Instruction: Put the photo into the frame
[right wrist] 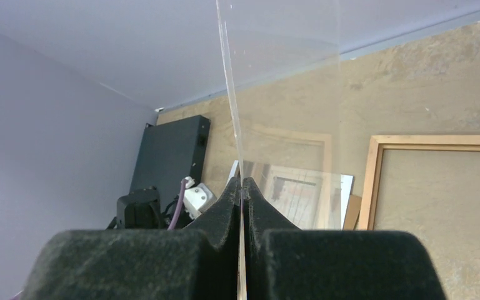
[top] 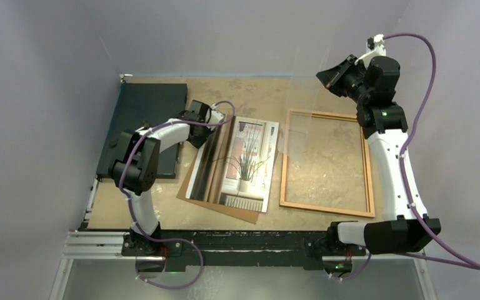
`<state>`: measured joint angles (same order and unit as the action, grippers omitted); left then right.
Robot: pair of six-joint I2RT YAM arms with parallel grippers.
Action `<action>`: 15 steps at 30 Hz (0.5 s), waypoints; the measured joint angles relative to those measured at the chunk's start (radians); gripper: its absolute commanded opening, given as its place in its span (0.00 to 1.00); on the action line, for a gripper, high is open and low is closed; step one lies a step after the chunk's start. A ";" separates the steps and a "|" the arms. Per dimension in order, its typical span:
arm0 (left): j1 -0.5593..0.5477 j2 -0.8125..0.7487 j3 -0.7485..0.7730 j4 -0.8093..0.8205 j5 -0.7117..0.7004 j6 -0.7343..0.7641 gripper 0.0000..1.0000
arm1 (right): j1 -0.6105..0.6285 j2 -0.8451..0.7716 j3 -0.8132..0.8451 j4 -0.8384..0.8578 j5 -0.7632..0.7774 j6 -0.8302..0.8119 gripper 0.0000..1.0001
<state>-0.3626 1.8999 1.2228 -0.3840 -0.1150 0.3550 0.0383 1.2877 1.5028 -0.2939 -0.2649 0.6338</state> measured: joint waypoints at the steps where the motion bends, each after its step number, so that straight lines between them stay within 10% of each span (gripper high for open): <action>1: 0.000 0.000 0.006 -0.007 0.003 -0.004 0.48 | 0.000 0.000 0.010 -0.016 0.010 -0.007 0.00; 5: 0.001 0.000 0.047 -0.069 0.016 -0.015 0.83 | 0.000 0.000 0.033 -0.063 0.022 -0.023 0.00; 15: 0.001 -0.021 0.309 -0.246 0.202 -0.116 0.94 | 0.000 0.002 0.036 0.010 -0.129 0.047 0.00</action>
<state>-0.3614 1.8793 1.5318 -0.6300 0.0868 0.2386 0.0387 1.2892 1.5387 -0.2844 -0.3935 0.6807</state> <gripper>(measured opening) 0.920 0.005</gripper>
